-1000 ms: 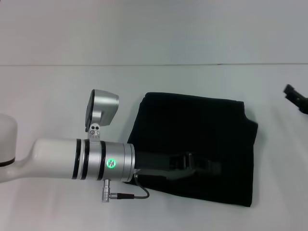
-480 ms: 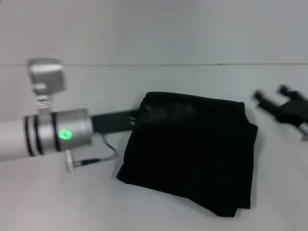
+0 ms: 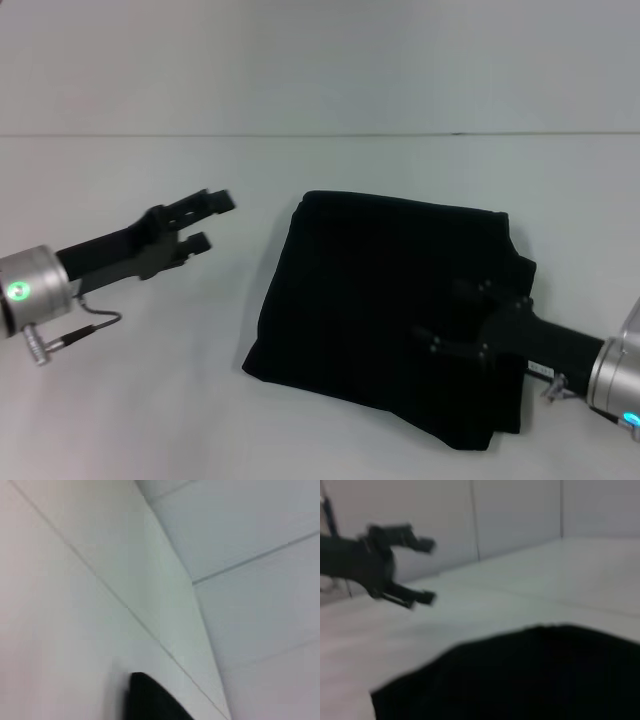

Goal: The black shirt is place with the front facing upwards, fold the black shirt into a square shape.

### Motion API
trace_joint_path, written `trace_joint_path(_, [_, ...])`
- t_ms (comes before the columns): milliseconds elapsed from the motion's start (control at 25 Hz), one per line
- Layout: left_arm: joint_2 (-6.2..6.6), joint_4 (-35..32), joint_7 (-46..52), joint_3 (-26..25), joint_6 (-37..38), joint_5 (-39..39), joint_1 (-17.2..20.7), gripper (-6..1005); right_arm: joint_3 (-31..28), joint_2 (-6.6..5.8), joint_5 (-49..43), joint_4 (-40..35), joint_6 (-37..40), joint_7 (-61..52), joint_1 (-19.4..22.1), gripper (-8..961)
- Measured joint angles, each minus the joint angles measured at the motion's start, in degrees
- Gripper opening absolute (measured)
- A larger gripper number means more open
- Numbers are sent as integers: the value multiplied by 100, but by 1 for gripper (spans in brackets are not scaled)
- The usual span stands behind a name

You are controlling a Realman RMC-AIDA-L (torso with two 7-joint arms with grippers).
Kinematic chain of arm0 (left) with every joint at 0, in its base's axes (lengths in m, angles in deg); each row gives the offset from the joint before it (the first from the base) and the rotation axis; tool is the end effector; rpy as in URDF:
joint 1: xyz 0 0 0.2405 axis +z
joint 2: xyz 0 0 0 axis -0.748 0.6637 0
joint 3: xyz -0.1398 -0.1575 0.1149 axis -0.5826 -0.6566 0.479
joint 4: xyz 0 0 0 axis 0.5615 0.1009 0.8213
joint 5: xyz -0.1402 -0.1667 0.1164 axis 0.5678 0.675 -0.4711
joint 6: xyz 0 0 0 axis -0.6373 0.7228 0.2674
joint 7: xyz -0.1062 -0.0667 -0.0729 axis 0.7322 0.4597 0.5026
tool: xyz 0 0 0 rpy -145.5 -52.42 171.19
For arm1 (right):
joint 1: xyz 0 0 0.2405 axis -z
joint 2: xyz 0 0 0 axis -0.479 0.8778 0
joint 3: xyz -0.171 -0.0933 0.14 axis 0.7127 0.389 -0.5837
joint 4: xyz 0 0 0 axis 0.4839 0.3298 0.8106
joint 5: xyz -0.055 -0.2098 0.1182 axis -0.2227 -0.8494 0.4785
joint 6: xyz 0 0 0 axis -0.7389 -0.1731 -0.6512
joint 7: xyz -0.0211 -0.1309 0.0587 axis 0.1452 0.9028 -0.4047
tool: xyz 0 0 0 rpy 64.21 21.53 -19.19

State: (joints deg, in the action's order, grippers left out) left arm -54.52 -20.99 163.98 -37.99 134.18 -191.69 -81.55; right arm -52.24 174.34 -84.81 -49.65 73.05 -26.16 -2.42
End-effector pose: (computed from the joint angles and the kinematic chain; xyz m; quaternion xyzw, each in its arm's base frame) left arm -0.3083 0.3762 -0.0037 -0.6522 -0.6510 -0.3729 0.1086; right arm 0.3207 0.3299 -0.0818 -0.9113 0.2254 0.2184 0.2665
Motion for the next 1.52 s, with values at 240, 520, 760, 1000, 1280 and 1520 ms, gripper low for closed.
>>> trace_joint_path(240, [191, 25, 609, 79, 1, -403, 12, 952, -86, -22, 52, -30, -512, -36, 46, 945])
trace_joint_path(520, [353, 27, 1275, 258, 156, -1100, -298, 957, -263, -42, 62, -110, -338, -58, 47, 945])
trace_joint_path(760, [343, 43, 1655, 405, 222, -1167, -517, 939, -256, -53, 38, -457, 775, -139, 315, 945])
trace_joint_path(1000, [300, 69, 2111, 879, -49, -1189, -765, 920, -132, -106, -113, -770, 1602, -182, 682, 945])
trace_joint_path(1280, [59, 252, 2138, 946, -771, -1190, -976, 899, -123, -94, -672, -779, 1674, -121, 726, 945])
trace_joint_path(1520, [-107, 227, 2105, 1015, -1238, -1190, -1018, 880, -123, -84, -729, -781, 1699, -109, 727, 945])
